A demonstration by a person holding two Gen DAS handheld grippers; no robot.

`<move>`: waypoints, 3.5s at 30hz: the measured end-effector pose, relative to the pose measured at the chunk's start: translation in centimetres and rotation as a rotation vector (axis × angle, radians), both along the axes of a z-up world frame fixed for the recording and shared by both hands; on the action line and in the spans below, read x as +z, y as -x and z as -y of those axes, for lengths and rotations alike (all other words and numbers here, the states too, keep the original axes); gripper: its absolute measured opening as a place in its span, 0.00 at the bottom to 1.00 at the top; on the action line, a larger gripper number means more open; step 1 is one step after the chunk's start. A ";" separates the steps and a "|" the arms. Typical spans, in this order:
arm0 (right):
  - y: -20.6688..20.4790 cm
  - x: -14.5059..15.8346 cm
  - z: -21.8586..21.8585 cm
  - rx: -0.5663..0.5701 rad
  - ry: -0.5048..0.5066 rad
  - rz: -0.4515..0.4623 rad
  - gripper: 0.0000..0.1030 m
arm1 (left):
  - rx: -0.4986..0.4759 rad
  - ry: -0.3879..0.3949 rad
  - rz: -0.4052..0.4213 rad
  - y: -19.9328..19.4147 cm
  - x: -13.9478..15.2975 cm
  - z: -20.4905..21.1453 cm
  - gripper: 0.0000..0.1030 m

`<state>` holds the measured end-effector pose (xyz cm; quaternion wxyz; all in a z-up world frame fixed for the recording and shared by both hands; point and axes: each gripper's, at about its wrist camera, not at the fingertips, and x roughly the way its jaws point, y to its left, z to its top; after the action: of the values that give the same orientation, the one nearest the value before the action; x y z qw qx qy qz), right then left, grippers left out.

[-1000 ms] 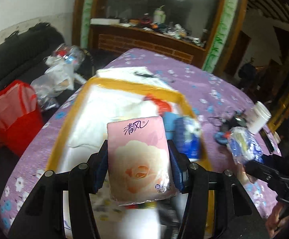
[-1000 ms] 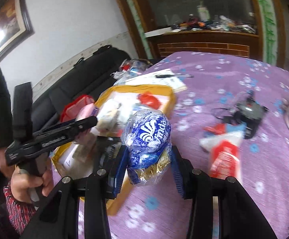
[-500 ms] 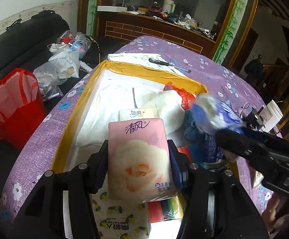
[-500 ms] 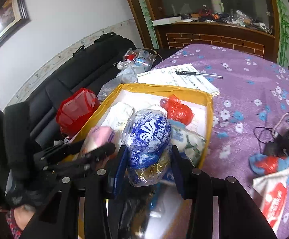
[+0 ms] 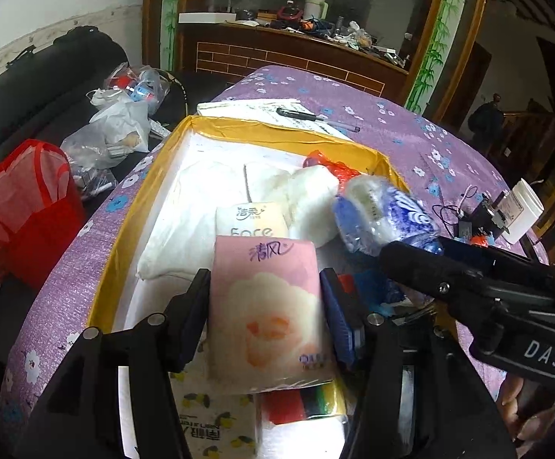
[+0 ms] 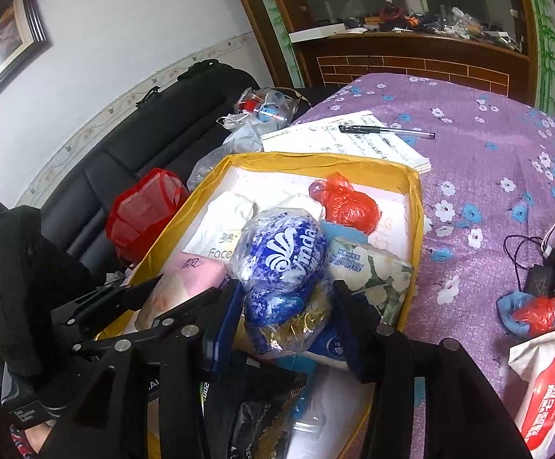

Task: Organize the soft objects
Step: 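Lower both items into the tray and open both grippers, then move both open grippers back over the table toward the remaining items, then grasp the white-red wet-wipe pack with the right gripper while the left grasps the red mesh bag, then lift both held items and carry them toward the tray with both grippers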

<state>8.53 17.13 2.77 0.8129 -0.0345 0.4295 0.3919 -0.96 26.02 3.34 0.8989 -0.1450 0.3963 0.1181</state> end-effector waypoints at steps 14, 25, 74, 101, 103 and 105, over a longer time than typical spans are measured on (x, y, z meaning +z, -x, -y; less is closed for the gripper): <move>1.9 3.1 3.1 -0.005 -0.076 0.040 0.58 | 0.002 -0.067 0.050 1.1 2.6 1.8 0.63; 2.6 4.7 10.7 -0.066 -0.107 0.050 0.59 | -0.067 -0.073 0.087 1.4 4.6 6.4 0.63; -3.2 0.8 30.7 -0.500 -0.223 -0.020 0.44 | -0.275 -0.098 -0.107 -12.8 1.1 21.7 0.73; -2.7 0.6 28.5 -0.447 -0.153 0.019 0.44 | -0.265 -0.228 0.172 -6.9 1.4 24.0 0.36; -2.6 0.5 28.1 -0.437 -0.140 0.023 0.44 | -0.262 -0.246 0.176 -7.1 1.1 24.0 0.36; -2.5 0.4 27.7 -0.429 -0.129 0.031 0.44 | -0.267 -0.252 0.171 -7.2 0.9 24.0 0.36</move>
<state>11.01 -10.61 3.20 0.8846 0.1037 0.3887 0.2359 6.25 2.04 4.25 0.9479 0.0128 0.3164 0.0337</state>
